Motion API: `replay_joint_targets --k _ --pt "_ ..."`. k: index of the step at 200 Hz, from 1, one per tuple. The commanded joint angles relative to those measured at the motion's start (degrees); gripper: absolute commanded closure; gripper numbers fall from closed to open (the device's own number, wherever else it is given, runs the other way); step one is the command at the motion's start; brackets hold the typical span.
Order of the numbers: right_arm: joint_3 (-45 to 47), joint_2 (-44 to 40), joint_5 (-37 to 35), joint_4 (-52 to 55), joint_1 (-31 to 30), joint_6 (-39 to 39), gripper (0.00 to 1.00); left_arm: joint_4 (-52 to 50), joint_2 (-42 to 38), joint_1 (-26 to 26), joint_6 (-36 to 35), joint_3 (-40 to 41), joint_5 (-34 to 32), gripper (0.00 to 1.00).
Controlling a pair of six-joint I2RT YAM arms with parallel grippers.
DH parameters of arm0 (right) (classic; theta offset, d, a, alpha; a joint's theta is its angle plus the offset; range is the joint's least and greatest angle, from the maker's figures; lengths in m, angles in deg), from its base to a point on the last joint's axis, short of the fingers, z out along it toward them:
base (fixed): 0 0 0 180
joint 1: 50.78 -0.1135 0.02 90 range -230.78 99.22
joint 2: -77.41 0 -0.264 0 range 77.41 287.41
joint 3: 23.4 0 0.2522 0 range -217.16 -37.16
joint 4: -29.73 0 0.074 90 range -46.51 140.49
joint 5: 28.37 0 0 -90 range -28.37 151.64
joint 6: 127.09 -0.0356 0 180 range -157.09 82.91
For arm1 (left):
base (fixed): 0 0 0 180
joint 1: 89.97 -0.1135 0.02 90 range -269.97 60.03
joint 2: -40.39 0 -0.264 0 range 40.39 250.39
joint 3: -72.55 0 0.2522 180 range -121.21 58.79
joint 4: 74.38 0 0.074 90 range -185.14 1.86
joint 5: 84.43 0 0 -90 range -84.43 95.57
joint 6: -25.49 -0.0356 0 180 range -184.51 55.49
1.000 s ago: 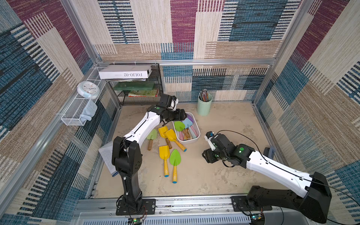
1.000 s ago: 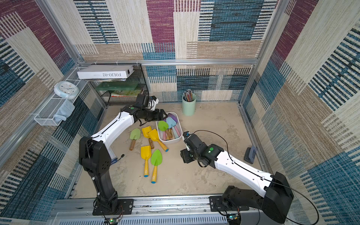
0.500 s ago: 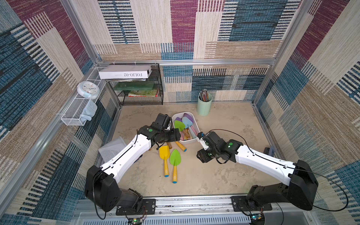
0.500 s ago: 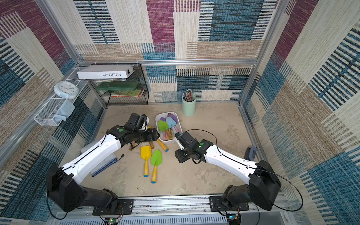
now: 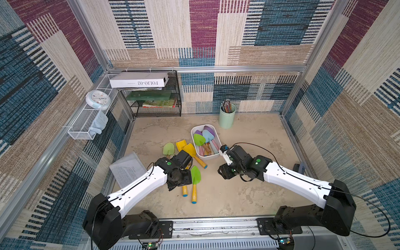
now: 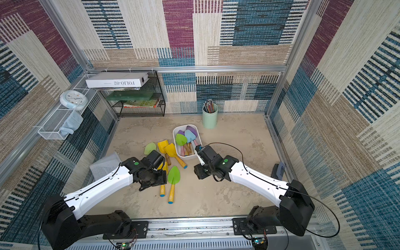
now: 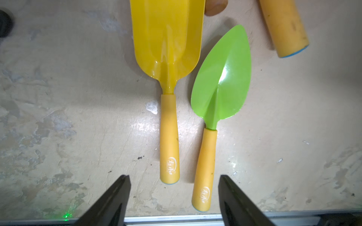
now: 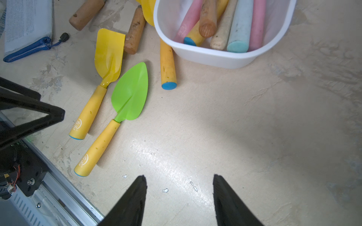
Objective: Put the shovel into the storage box
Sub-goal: Pick up the shovel from the center of the board.
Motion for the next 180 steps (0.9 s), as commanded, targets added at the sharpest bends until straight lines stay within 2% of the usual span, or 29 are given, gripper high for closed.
replay_joint_targets --k 1,89,180 --pt "0.47 -0.66 0.29 -1.21 -0.09 -0.16 0.41 -0.46 2.4 1.16 3.14 0.33 -2.66 0.26" --pt "1.75 -1.36 0.2 -0.48 -0.09 0.43 0.41 6.47 10.3 1.81 5.64 3.18 -2.95 0.33" --pt "2.3 -1.71 0.01 -0.36 -0.1 0.28 0.41 8.81 14.27 1.86 5.83 3.8 -2.93 0.55"
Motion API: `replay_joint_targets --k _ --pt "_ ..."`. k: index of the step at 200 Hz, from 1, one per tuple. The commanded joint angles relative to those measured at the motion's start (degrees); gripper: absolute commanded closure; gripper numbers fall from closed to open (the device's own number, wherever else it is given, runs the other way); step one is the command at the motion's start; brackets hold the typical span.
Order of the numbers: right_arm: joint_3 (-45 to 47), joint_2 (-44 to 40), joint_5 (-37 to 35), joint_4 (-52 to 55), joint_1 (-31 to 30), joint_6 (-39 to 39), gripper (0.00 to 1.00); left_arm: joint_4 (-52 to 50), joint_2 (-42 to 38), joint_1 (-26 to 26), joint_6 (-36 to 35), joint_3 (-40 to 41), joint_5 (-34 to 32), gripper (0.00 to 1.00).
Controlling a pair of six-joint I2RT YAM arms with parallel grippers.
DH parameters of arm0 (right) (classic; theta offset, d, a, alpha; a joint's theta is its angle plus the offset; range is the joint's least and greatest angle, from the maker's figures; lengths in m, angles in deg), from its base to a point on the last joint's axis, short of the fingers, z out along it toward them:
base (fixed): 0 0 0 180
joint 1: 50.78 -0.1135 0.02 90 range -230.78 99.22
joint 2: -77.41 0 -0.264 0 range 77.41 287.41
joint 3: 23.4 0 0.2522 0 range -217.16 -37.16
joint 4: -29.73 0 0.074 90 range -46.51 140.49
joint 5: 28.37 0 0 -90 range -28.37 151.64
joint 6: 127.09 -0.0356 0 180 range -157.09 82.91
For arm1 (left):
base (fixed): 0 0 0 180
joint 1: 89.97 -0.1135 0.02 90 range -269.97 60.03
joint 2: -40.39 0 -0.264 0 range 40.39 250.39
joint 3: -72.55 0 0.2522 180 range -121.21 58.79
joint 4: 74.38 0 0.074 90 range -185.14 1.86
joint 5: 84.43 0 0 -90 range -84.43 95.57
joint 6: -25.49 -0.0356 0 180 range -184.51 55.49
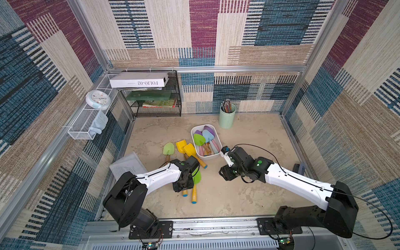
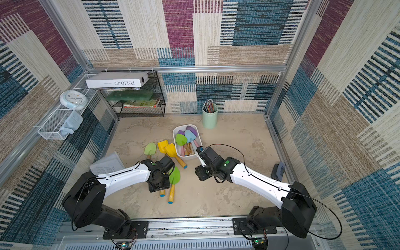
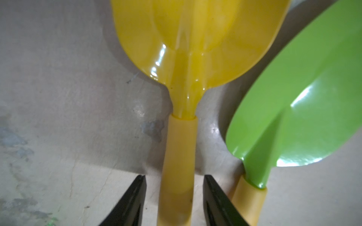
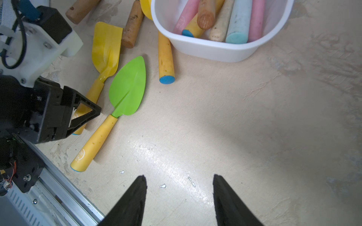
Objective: Put the shovel into the storage box
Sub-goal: Pick up the shovel from the center of the board.
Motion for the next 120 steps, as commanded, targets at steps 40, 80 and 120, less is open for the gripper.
replay_joint_targets --k 40,80,120 --pt "0.4 -0.51 -0.09 0.04 -0.06 -0.03 0.41 0.73 1.71 0.08 0.02 -0.19 -0.02 0.76" --pt "0.41 -1.02 -0.64 0.05 -0.07 -0.54 0.41 0.57 0.63 0.11 -0.15 -0.2 0.17 1.0" --pt "0.33 -1.6 -1.44 -1.91 -0.03 -1.65 0.41 -0.88 -2.22 0.26 -0.86 -1.11 0.29 1.0"
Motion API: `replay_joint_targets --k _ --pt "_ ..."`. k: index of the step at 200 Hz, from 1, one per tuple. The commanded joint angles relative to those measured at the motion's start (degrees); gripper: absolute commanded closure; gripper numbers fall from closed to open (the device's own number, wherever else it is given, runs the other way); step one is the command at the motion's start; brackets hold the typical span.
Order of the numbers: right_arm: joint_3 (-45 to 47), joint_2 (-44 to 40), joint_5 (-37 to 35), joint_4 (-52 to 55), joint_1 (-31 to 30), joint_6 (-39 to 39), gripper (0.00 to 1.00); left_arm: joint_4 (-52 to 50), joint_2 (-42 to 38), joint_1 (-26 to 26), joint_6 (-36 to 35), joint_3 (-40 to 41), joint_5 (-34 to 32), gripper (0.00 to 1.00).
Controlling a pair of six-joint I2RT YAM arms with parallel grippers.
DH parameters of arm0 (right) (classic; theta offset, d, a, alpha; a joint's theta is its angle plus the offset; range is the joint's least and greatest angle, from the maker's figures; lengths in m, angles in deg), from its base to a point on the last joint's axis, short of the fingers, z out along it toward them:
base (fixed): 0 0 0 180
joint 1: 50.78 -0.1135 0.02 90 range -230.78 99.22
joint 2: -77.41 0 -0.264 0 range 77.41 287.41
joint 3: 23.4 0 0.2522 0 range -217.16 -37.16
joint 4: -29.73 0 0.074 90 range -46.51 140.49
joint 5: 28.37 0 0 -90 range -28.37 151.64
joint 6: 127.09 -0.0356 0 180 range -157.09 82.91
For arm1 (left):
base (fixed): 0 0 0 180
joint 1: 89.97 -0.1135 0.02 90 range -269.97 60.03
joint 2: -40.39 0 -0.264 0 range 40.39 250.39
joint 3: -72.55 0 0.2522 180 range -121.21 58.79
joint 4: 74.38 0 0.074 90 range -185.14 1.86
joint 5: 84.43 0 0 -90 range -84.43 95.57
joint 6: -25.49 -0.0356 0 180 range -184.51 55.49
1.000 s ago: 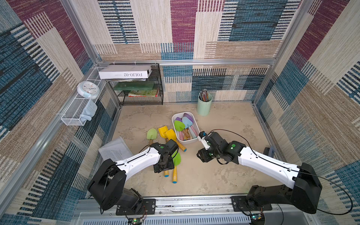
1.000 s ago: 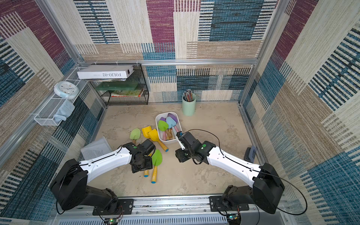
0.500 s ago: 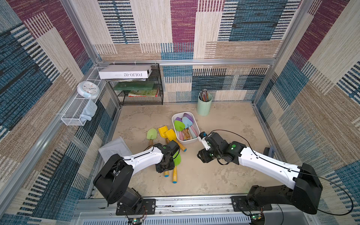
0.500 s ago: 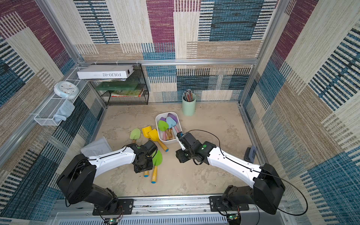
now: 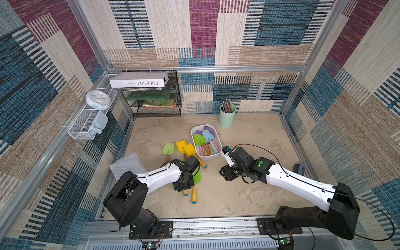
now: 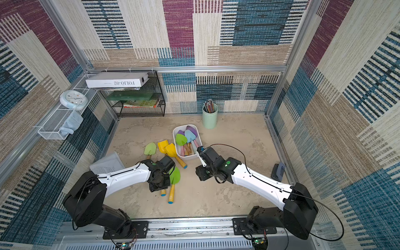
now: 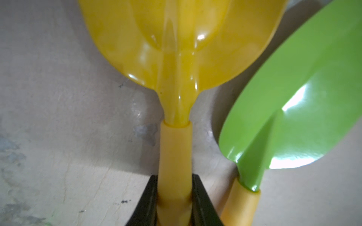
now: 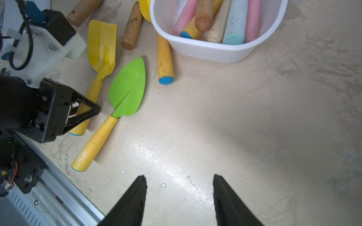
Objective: Put the shovel into the storage box
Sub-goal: Pick up the shovel from the center of the board.
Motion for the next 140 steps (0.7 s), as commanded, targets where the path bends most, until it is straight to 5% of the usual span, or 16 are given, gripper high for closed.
replay_joint_targets --k 1,140 --pt "0.13 -0.46 -0.97 -2.07 -0.05 -1.02 0.42 -1.6 -1.79 0.19 -0.93 -0.92 0.06 1.0" --pt "-8.82 4.38 9.74 -13.71 2.21 -2.9 0.41 -5.13 -17.49 4.74 -12.1 -9.24 6.8 1.0"
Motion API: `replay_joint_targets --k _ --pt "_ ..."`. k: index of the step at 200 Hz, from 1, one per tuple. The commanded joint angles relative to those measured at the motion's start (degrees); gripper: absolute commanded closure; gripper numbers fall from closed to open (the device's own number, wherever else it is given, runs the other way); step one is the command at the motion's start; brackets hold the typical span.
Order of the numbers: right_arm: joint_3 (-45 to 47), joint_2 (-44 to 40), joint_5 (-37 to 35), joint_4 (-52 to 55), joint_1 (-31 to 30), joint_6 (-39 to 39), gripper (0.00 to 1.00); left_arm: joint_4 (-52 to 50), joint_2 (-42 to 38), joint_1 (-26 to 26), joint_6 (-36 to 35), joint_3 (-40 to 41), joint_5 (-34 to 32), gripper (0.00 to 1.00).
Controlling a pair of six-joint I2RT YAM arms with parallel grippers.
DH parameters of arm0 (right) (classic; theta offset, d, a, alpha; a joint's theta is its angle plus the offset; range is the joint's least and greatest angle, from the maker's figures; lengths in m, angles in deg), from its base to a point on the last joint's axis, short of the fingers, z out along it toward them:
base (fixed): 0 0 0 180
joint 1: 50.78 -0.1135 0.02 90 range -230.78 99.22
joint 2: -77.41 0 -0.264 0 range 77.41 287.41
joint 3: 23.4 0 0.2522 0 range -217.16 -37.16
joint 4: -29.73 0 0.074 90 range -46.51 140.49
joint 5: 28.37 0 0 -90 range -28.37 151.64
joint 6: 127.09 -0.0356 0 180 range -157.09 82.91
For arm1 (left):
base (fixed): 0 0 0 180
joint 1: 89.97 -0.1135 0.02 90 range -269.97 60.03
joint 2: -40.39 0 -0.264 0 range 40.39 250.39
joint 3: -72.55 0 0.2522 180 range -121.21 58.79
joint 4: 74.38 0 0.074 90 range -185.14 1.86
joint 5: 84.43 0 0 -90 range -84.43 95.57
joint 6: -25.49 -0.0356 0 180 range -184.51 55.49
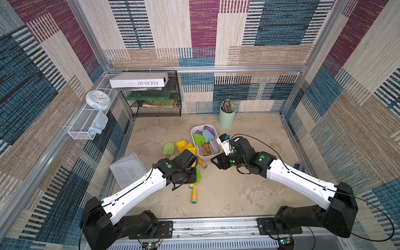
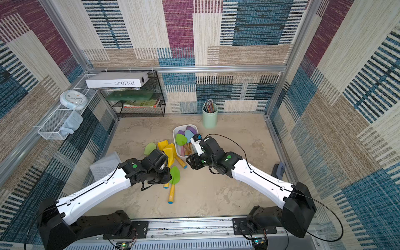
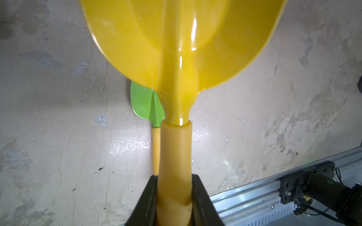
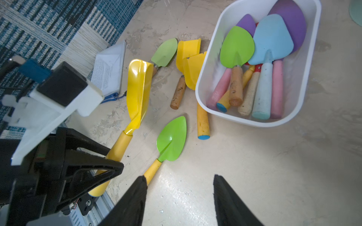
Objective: Put the shovel into the storage box
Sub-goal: Pick up the shovel from the center of the board.
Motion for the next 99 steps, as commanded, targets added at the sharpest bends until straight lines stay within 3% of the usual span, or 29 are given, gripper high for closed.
replay_joint_targets --k 1,99 --pt "-1.7 1.91 1.32 -2.43 0.01 -0.91 0.41 -0.54 -0.39 0.53 -2.6 -1.13 2.1 1.0" --pt "-6.29 8.6 7.02 -5.27 0.07 -1.8 0.41 -0.5 4.6 1.49 -3.78 -7.02 1.58 1.0"
